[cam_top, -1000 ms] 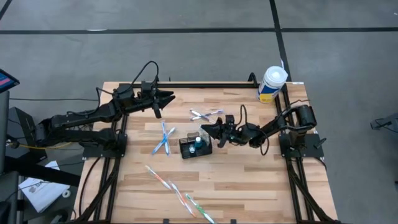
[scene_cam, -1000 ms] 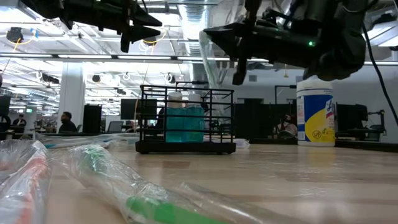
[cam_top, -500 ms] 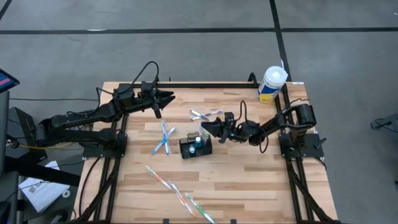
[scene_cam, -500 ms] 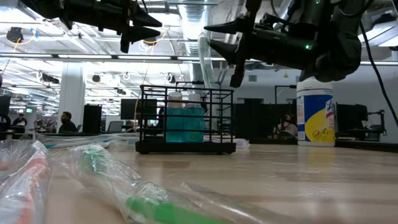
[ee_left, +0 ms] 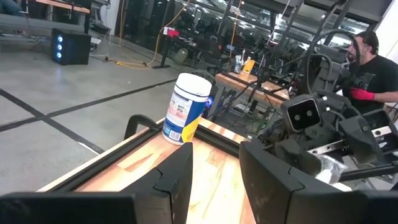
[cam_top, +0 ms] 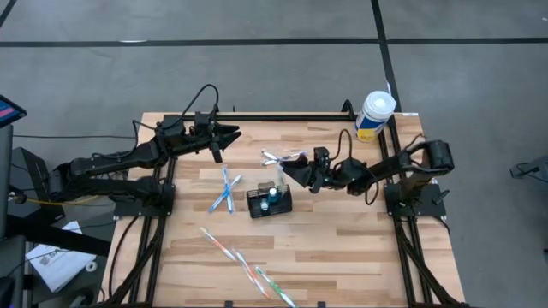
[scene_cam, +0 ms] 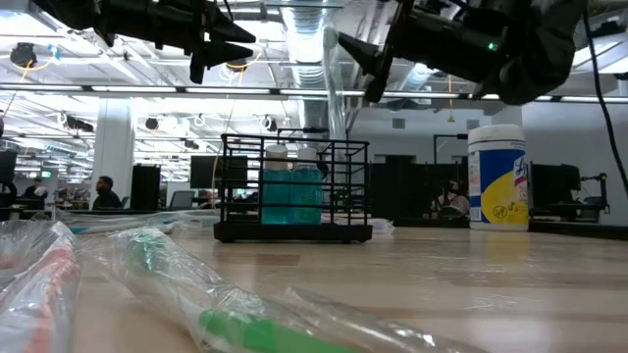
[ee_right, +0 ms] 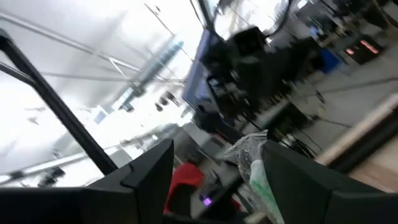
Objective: Pick & Place toothbrushing station
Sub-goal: Put the right green toothbrush into the mesh organizer, then put the green toothbrush into the mesh organizer
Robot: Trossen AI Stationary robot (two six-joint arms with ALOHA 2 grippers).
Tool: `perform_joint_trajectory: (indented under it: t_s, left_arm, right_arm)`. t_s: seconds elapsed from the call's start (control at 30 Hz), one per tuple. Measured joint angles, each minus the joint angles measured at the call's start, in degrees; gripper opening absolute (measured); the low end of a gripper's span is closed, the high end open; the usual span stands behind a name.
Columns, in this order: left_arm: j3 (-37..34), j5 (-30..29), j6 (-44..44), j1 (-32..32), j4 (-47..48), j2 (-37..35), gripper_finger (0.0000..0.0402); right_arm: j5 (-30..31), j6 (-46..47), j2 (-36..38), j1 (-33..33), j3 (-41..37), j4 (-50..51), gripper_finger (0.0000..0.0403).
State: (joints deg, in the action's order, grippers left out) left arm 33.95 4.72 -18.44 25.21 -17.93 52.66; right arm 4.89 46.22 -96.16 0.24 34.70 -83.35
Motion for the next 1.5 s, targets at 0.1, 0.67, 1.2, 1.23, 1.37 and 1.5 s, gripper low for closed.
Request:
perform_joint_trajectory:
  t_s: [0.1,0.67,1.2,1.23,1.37,1.5]
  left_arm:
    - [0.0,-0.01,0.0,0.0,0.0,0.0,0.0127]
    - [0.0,-0.4,0.13,0.0,0.42,0.0,0.0127]
    - [0.0,-0.41,0.17,0.0,0.52,0.0,0.0127]
    - [0.0,-0.42,0.15,0.0,0.52,0.0,0.0127]
    - [0.0,-0.42,0.19,0.0,0.48,0.0,0.0127]
    - [0.0,-0.43,1.75,0.37,0.42,0.0,0.0127]
  right_arm:
    - [-0.42,-0.19,2.42,-0.1,0.0,6.73,0.0234]
    - [-4.04,2.45,3.5,-1.12,0.0,15.95,0.0235]
    - [-3.87,2.9,4.81,-4.41,-0.02,10.07,0.0235]
    - [-4.1,2.89,5.66,-4.87,0.09,9.56,0.0235]
    - [-5.0,0.03,11.13,-6.53,0.55,9.43,0.0235]
    - [-6.04,-3.87,17.31,-8.04,2.6,16.9,0.0235]
